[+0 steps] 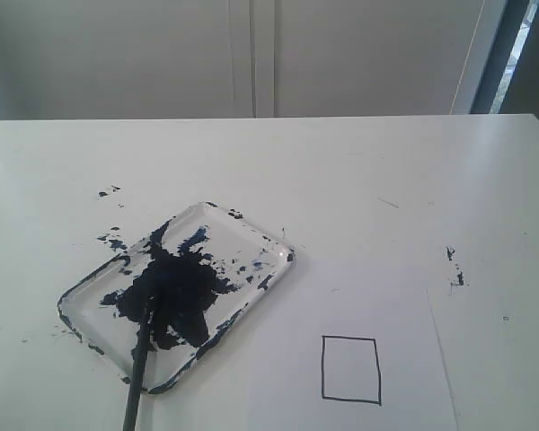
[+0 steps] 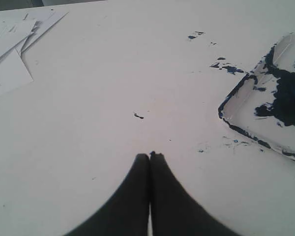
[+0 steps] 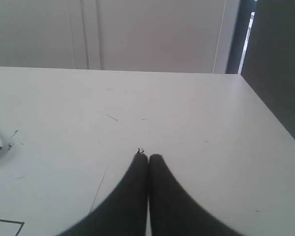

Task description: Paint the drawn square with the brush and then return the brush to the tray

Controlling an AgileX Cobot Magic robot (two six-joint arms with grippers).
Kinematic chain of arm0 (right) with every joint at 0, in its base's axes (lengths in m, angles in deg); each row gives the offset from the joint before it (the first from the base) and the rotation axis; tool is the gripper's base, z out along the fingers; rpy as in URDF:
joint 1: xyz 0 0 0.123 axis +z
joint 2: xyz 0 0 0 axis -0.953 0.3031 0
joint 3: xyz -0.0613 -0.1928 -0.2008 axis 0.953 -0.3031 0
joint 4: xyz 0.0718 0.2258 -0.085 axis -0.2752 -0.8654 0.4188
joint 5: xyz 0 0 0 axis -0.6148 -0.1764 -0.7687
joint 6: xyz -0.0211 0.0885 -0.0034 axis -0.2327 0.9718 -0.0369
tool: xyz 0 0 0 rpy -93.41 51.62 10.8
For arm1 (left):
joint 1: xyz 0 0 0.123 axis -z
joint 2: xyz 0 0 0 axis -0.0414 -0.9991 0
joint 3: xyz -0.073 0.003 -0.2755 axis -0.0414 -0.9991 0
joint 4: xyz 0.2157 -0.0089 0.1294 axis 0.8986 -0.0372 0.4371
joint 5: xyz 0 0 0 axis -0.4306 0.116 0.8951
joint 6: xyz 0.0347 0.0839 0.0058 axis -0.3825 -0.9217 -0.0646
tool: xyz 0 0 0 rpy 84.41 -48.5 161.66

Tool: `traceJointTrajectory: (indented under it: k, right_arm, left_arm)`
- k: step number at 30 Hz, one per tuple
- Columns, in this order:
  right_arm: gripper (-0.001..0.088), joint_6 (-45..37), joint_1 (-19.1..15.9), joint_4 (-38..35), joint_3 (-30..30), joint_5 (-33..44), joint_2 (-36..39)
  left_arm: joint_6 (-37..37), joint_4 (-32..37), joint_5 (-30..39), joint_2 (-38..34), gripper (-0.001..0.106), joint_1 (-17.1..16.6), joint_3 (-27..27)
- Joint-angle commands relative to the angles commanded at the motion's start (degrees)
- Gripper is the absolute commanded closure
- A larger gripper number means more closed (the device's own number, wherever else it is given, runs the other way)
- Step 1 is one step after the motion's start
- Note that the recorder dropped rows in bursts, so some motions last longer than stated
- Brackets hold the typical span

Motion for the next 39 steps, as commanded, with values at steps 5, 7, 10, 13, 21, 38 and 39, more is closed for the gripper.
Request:
traceJointTrajectory:
  k: [5, 7, 10, 13, 21, 38, 39]
  right_arm:
    - [0.0868, 0.0, 0.0, 0.0, 0.0, 0.0, 0.0]
    - [0.0868, 0.0, 0.0, 0.0, 0.0, 0.0, 0.0]
    - [0.0868, 0.0, 0.0, 0.0, 0.0, 0.0, 0.0]
    - [0.0868, 0.0, 0.0, 0.0, 0.0, 0.0, 0.0]
    - [0.0868, 0.0, 0.0, 0.0, 0.0, -4.1, 0.0]
    - [0.0868, 0.0, 0.0, 0.0, 0.0, -6.2, 0.0]
    - [0.0868, 0.0, 0.0, 0.0, 0.0, -6.3, 0.0]
  left_arm:
    - [0.0, 0.0, 0.0, 0.0, 0.105, 0.0, 0.0]
    - [0.0, 0.0, 0.0, 0.0, 0.105, 0.0, 0.0]
    - [0.0, 0.0, 0.0, 0.0, 0.105, 0.0, 0.0]
    - [0.0, 0.0, 0.0, 0.0, 0.105, 0.0, 0.0]
    - [0.4, 0.0, -6.0, 0.0, 0.105, 0.0, 0.0]
    - [-1.1, 0.3, -10.8, 0.0, 0.105, 0.0, 0.0]
    - [-1.1, 0.3, -10.8, 0.0, 0.105, 0.0, 0.0]
